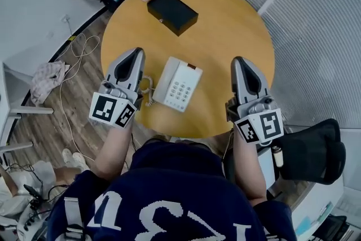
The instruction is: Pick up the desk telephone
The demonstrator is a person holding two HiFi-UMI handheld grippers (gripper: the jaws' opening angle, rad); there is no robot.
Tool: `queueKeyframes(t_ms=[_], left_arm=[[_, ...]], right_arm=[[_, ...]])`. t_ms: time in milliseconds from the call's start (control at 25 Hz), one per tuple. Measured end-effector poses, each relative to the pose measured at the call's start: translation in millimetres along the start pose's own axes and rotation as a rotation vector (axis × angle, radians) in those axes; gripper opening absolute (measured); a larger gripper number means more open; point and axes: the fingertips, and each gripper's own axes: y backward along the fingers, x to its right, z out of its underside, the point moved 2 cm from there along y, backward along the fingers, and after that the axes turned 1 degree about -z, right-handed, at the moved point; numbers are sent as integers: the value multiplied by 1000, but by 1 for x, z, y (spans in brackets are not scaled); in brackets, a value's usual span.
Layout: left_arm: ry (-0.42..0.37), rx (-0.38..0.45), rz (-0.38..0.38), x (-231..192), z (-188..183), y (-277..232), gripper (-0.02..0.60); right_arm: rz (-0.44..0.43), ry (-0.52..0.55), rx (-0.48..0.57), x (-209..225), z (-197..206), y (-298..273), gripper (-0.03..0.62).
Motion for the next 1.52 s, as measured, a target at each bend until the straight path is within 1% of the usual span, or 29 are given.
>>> queueKeyframes(t_ms=[280,520,640,840,1200,1360,1520], left_arm=[[-21,12,10,6,-8,-29,15],[-14,8,39,4,-10,-37,15],[-6,3,67,5,-13,-37,15],[-2,3,83,-1,-15,-38,15],[-6,17,130,-6,-8,-53,15],[18,-14,165,-5,4,-59,15],[70,-77,214,-6,27,-57,17]], right_arm=[[-26,-4,19,16,-8,-20,28],[-12,-22,19,13,-6,-27,28],[2,-26,15,8,-4,-28,28],[34,-26,18,0,-3,-28,28],[104,17,21,1,-1,-27,28],[129,-11,-8,5,12,-27,29],[143,-40,-51,2,33,-25,29]])
